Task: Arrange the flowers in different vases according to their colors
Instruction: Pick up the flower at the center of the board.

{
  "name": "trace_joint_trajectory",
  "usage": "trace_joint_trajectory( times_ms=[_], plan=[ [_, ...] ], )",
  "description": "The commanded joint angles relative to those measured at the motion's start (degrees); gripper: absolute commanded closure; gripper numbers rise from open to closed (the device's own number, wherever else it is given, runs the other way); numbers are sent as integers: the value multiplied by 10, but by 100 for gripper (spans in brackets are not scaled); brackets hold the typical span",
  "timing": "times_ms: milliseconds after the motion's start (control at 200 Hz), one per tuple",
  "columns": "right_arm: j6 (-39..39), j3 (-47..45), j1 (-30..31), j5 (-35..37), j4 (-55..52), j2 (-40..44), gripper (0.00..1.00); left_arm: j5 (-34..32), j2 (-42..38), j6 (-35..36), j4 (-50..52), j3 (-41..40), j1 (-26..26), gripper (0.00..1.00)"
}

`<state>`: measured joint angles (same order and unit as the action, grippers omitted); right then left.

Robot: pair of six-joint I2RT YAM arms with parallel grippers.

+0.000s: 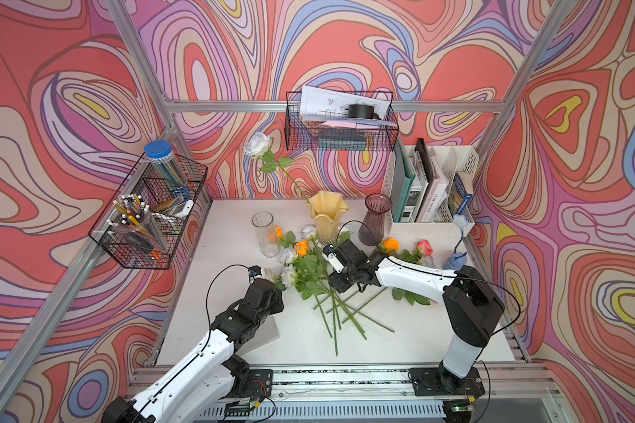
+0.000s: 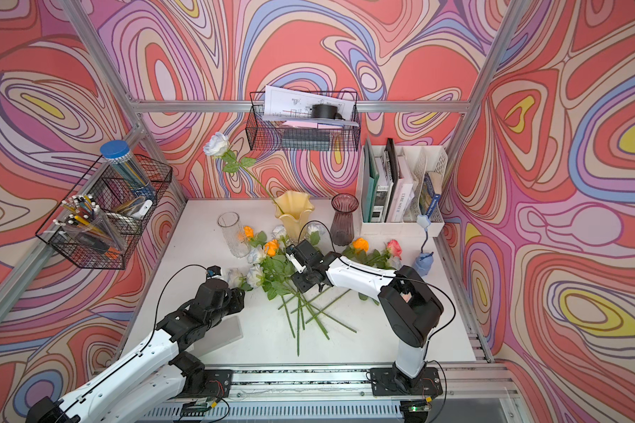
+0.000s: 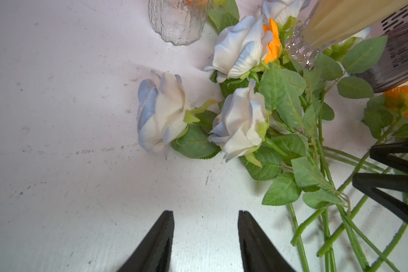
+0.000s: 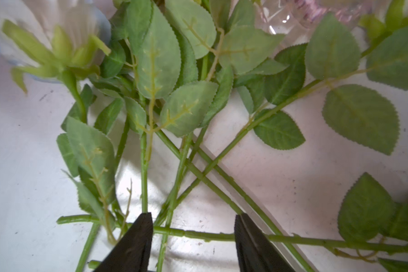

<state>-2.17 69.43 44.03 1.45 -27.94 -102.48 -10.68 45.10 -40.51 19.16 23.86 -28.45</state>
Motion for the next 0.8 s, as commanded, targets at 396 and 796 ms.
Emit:
trace_joint_trajectory(
  times_ms=[396, 796],
  plan=[
    [19, -48, -7, -44, 20, 102, 43, -7, -8, 0, 15, -16, 4, 49],
    [-21, -135, 40, -63, 10, 146, 52, -4, -9, -5, 10, -22, 4, 49]
  ],
)
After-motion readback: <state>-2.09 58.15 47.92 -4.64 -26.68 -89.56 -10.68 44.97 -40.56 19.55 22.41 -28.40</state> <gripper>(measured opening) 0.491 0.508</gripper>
